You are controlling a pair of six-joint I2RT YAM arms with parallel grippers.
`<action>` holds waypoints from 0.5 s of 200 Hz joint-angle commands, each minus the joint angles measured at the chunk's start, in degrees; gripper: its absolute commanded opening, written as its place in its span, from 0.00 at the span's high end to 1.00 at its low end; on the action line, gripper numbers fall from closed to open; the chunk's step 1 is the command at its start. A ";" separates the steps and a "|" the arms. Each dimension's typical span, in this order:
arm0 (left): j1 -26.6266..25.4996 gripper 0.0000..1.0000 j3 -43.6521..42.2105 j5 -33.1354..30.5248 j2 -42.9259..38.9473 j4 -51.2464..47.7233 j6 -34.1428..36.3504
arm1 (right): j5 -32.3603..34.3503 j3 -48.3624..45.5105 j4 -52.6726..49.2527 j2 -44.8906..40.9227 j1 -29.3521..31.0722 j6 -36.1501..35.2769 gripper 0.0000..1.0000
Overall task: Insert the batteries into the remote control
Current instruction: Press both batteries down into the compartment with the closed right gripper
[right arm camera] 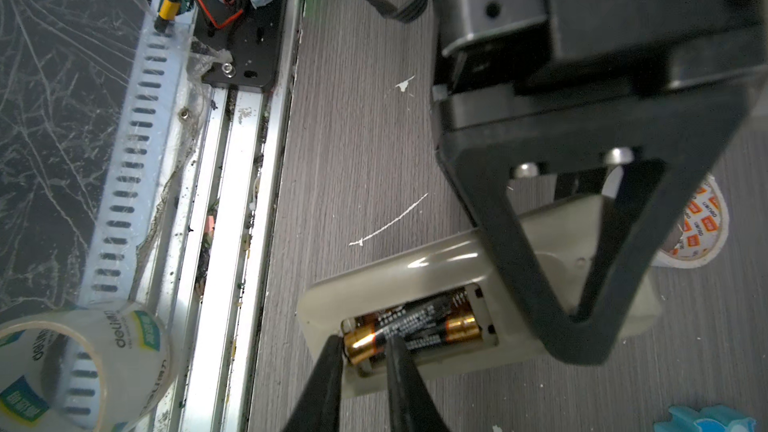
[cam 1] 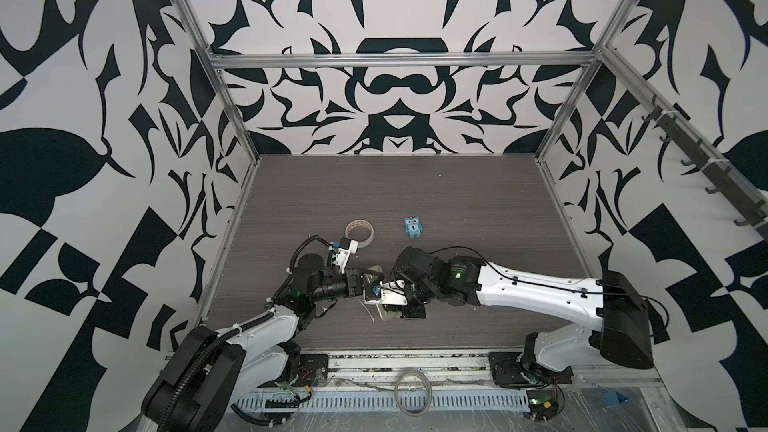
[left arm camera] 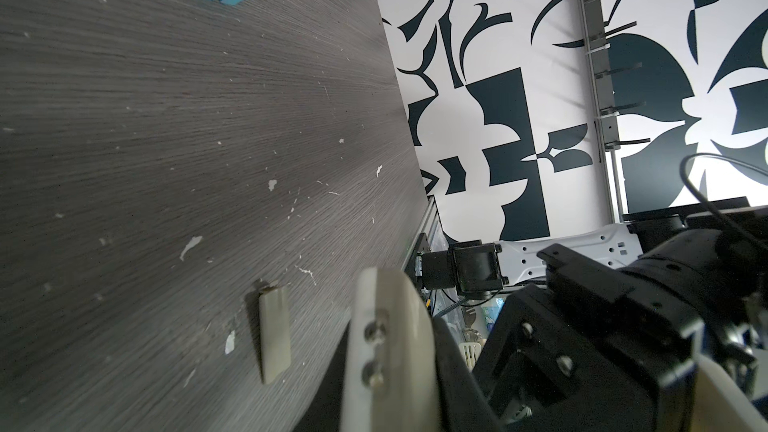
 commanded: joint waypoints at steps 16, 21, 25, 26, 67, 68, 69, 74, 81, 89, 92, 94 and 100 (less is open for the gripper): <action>-0.16 1.00 1.31 1.12 0.13 3.09 -0.71 | 0.89 0.11 0.63 0.06 0.26 -0.26 0.76; -0.12 1.00 1.28 1.06 0.17 3.19 -0.71 | 0.92 0.13 0.62 0.16 0.31 -0.21 0.77; -0.11 1.00 1.20 1.18 0.19 3.28 -0.79 | 1.01 0.11 0.62 0.16 0.32 -0.26 0.77; -0.07 1.00 1.22 1.20 0.19 3.27 -0.84 | 1.01 0.11 0.66 0.15 0.27 -0.26 0.77; -0.12 1.00 1.19 1.25 0.14 3.65 -1.01 | 1.96 0.11 0.88 0.76 0.28 -0.30 0.79; -0.11 1.00 1.22 1.23 0.16 3.67 -1.04 | 1.97 0.16 0.93 0.80 0.30 -0.28 0.79; -0.11 1.00 1.19 1.22 0.18 3.68 -1.05 | 2.02 0.18 0.95 0.82 0.26 -0.27 0.79; -0.08 1.00 1.24 1.26 0.17 3.69 -1.00 | 2.10 0.20 1.01 0.89 0.31 -0.27 0.80; -0.14 1.00 1.15 1.31 0.19 3.82 -1.06 | 2.51 0.20 1.14 0.93 0.28 -0.29 0.80; -0.12 1.00 1.14 1.38 0.13 3.93 -1.15 | 2.91 0.25 1.15 1.08 0.23 -0.30 0.81; -0.14 1.00 1.15 1.40 0.17 3.95 -1.15 | 3.00 0.28 1.13 1.13 0.27 -0.30 0.81; -0.12 1.00 1.15 1.41 0.14 3.95 -1.15 | 3.03 0.29 1.14 1.14 0.30 -0.27 0.81; -0.11 1.00 1.06 1.47 0.20 4.11 -1.15 | 3.27 0.29 1.23 1.20 0.32 -0.30 0.81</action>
